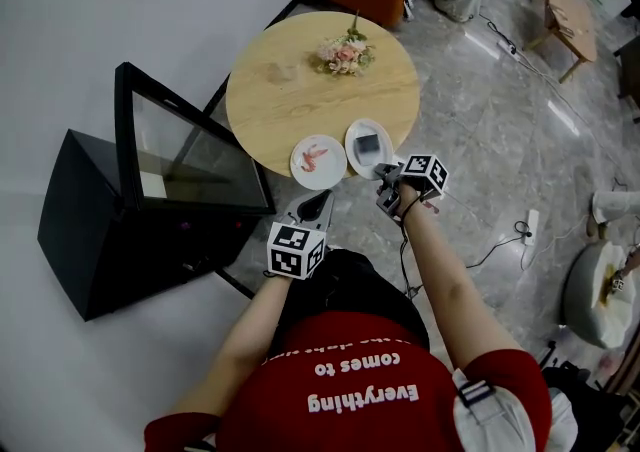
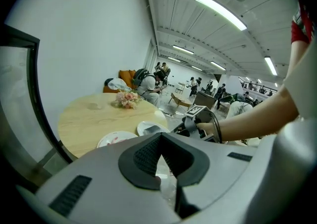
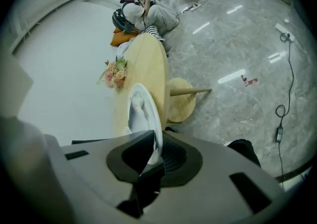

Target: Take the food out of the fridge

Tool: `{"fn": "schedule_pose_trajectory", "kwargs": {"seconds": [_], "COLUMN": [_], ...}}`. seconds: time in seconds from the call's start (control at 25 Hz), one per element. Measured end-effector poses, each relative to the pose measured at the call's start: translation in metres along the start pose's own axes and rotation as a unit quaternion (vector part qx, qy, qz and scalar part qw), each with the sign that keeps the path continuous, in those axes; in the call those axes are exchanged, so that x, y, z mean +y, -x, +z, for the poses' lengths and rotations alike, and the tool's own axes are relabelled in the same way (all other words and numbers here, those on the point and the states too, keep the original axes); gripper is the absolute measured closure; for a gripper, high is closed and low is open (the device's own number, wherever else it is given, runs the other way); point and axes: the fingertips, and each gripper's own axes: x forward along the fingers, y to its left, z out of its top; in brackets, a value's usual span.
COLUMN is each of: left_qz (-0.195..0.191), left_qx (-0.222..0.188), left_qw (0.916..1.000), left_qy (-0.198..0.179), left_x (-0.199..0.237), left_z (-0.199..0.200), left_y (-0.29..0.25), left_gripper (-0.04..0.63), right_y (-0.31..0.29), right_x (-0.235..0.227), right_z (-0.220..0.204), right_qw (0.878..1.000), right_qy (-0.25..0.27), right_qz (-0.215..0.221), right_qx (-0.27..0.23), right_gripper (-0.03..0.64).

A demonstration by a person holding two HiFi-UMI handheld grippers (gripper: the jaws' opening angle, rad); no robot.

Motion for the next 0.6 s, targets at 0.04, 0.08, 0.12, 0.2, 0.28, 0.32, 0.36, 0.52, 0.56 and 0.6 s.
{"fn": "schedule_pose_trajectory", "kwargs": {"seconds": [0.04,0.08,0.12,0.2,0.28,0.32,0.36,0.52,0.56,0.6], "left_qz": [-0.005,-0.01,-0.013,-0.016,-0.014,-0.012,-0.01,-0.006,-0.002,0.003], "left_qx": [0.002,0.004,0.006,0.009,0.012,0.014,0.015,0.011,0.01,0.01], "left_qw": [1.0,0.9999,0.9999,0.9998,0.9997,0.9997,0.9997,0.9998,0.9998,0.9999], "left_qy": [-0.004,-0.007,-0.009,-0.012,-0.013,-0.014,-0.015,-0.016,-0.015,-0.014], "left_x": [-0.004,-0.008,-0.011,-0.015,-0.017,-0.018,-0.018,-0.017,-0.017,-0.017], "left_z": [0.0,-0.001,-0.001,-0.003,-0.005,-0.006,-0.008,-0.005,-0.004,-0.004], "left_y": [-0.001,-0.003,-0.004,-0.005,-0.006,-0.005,-0.004,0.0,0.0,0.0], "left_gripper": [0.589,0.589,0.589,0.589,0.589,0.589,0.589,0.589,0.589,0.589], "right_y": [-0.001,-0.002,-0.004,-0.007,-0.006,-0.003,0.0,0.024,0.035,0.048], "right_x": [0.001,0.003,0.004,0.005,0.001,-0.001,-0.002,-0.001,-0.002,0.0], "right_z": [0.001,0.003,0.003,0.002,0.001,0.002,0.003,0.013,0.017,0.02], "right_qw": [1.0,1.0,1.0,0.999,0.997,0.995,0.991,0.951,0.936,0.924], "right_qy": [0.008,0.013,0.015,0.02,0.045,0.068,0.098,0.245,0.27,0.289], "right_qz": [-0.005,-0.009,-0.013,-0.029,-0.059,-0.075,-0.091,-0.183,-0.209,-0.225], "right_qx": [-0.001,-0.002,0.0,0.007,0.002,-0.007,-0.016,-0.057,-0.08,-0.107], "right_gripper": [0.58,0.564,0.529,0.456,0.445,0.445,0.445,0.443,0.443,0.444]}}
